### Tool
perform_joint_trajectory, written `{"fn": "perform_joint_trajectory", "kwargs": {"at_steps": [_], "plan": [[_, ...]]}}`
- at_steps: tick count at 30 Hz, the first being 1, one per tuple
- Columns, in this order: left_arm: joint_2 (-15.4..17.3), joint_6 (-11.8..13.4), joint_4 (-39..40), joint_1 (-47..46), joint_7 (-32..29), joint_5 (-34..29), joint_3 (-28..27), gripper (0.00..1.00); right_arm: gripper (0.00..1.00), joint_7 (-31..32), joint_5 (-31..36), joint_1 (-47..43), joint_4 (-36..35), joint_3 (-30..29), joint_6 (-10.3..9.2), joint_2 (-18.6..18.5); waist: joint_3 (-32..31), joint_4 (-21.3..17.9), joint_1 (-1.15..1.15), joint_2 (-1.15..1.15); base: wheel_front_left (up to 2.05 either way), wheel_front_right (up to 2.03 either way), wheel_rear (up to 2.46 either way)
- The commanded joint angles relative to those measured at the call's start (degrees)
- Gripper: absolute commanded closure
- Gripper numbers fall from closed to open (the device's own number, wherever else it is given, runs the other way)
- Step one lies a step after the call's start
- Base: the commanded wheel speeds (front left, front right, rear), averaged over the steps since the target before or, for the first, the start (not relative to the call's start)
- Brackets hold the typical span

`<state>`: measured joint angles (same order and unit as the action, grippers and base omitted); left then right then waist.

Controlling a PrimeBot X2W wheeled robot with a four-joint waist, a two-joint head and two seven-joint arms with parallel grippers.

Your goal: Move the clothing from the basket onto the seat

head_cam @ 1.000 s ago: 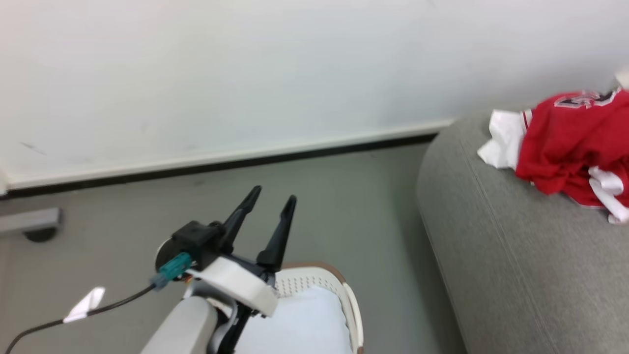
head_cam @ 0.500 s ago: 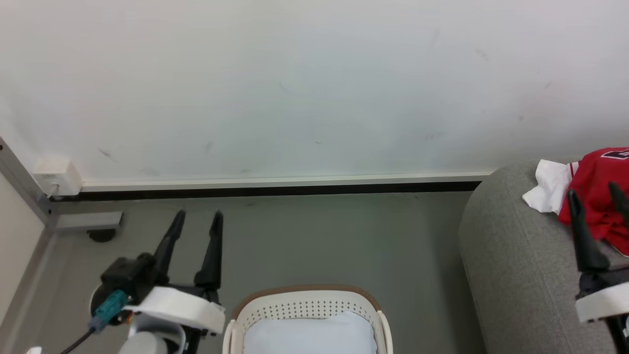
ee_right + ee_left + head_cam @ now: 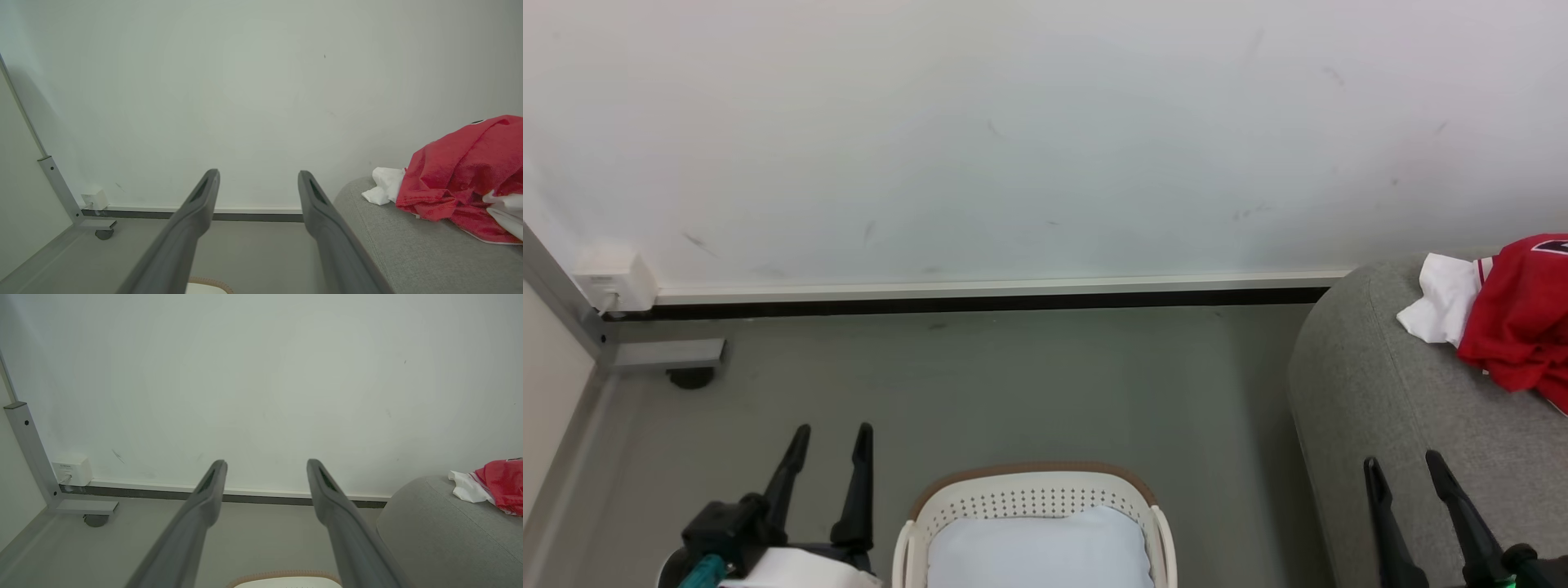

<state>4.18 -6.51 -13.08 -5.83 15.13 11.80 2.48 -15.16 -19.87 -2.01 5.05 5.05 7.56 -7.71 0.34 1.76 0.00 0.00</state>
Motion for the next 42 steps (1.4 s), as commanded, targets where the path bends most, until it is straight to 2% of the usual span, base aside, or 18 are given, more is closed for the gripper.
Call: {"fn": "perform_joint_trajectory", "kwargs": {"at_steps": [1,6,36,37,42], "plan": [[-0.27,-0.20,-0.28,0.71,0.02,-0.48,-0.27,0.00,0.00,0.04,0.76,-1.00,0.41,-0.12,-0.15,0.03,0.11,-0.11,0.00,0.00,0.00,0.00,0.00],[-0.73,-0.77,-2.14,1.64,0.02,-1.45,-0.53,0.00,0.00,0.04,1.51,-0.96,1.87,-0.32,-0.14,1.64,0.30,-0.62,0.00,0.00,0.00,0.00,0.00],[-1.17,-1.04,-3.56,0.65,0.02,-0.73,-0.37,0.00,0.00,0.03,2.56,1.19,3.43,-0.75,-0.14,2.91,-0.39,-0.74,0.00,0.00,0.00,0.00,0.00],[-1.35,-0.86,-3.63,0.99,-0.01,-0.87,-0.29,1.00,1.00,-0.01,2.17,0.66,3.38,-0.49,0.00,2.85,-0.39,-0.73,0.01,0.00,0.00,0.00,0.00],[-1.59,-0.86,-4.99,1.58,-0.92,1.98,-0.51,1.00,1.00,0.57,-0.58,0.06,4.57,-0.43,0.00,2.97,-0.39,-0.74,0.01,0.00,0.00,0.00,0.00]]}}
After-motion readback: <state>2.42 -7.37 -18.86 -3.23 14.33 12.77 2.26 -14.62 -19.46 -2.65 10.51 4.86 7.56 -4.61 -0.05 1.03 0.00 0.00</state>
